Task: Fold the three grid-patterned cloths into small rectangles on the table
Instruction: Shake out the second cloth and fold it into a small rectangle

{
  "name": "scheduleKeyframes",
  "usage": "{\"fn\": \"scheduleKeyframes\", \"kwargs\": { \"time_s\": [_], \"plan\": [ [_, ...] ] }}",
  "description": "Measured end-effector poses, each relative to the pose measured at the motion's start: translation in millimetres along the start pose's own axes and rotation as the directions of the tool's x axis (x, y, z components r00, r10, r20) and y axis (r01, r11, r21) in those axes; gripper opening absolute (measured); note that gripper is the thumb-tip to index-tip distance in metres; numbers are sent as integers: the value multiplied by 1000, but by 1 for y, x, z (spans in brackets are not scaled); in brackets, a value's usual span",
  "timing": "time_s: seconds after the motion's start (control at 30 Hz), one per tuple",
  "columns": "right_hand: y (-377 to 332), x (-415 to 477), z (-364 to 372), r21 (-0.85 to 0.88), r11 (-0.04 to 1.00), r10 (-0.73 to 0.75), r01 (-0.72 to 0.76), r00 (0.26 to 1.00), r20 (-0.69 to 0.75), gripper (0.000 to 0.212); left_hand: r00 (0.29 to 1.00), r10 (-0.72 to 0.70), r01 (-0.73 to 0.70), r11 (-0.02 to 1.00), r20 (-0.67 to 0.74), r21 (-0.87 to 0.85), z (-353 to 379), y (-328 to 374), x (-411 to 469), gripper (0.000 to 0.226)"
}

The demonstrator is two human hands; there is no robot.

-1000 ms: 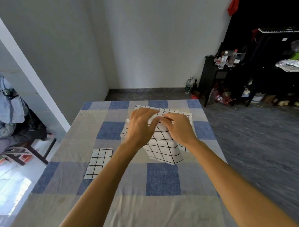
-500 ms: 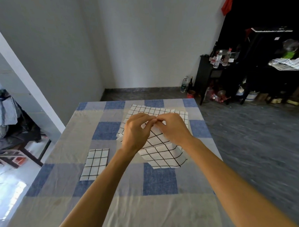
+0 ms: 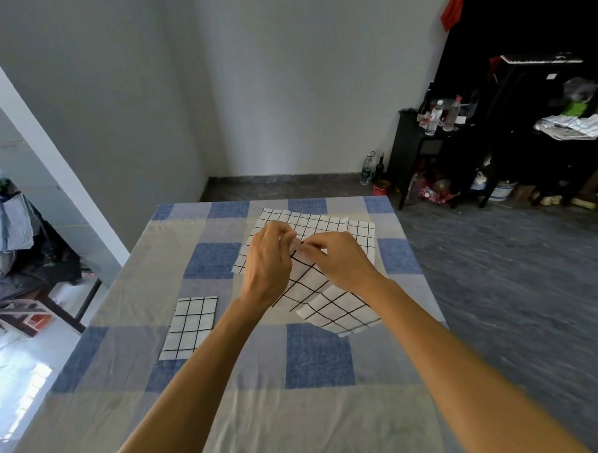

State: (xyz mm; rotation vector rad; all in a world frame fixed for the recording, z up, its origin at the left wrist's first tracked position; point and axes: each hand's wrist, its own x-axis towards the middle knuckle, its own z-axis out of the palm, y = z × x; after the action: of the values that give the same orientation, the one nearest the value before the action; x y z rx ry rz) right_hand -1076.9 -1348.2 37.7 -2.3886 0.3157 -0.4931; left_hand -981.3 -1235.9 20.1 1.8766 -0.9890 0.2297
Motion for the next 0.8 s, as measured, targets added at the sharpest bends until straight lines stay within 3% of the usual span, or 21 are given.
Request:
{"fn": "scheduleKeyframes", "kwargs": {
  "time_s": [0.27,0.63,0.8],
  "plan": [
    [25,-15,-7,-89,996,20,-15,998,60,42,998,29,-30,999,-53,-18,-9,-8,1,16],
    [62,-36,-18,-108,987,126,-118,989,71,38,982,-110,105,994,-154,-38,-25,-22,9,16],
    [67,-42,-20,-118,981,162,-155,985,55,36,976,-106,104,994,-190,-18,-30,-25,12,16]
  ]
}}
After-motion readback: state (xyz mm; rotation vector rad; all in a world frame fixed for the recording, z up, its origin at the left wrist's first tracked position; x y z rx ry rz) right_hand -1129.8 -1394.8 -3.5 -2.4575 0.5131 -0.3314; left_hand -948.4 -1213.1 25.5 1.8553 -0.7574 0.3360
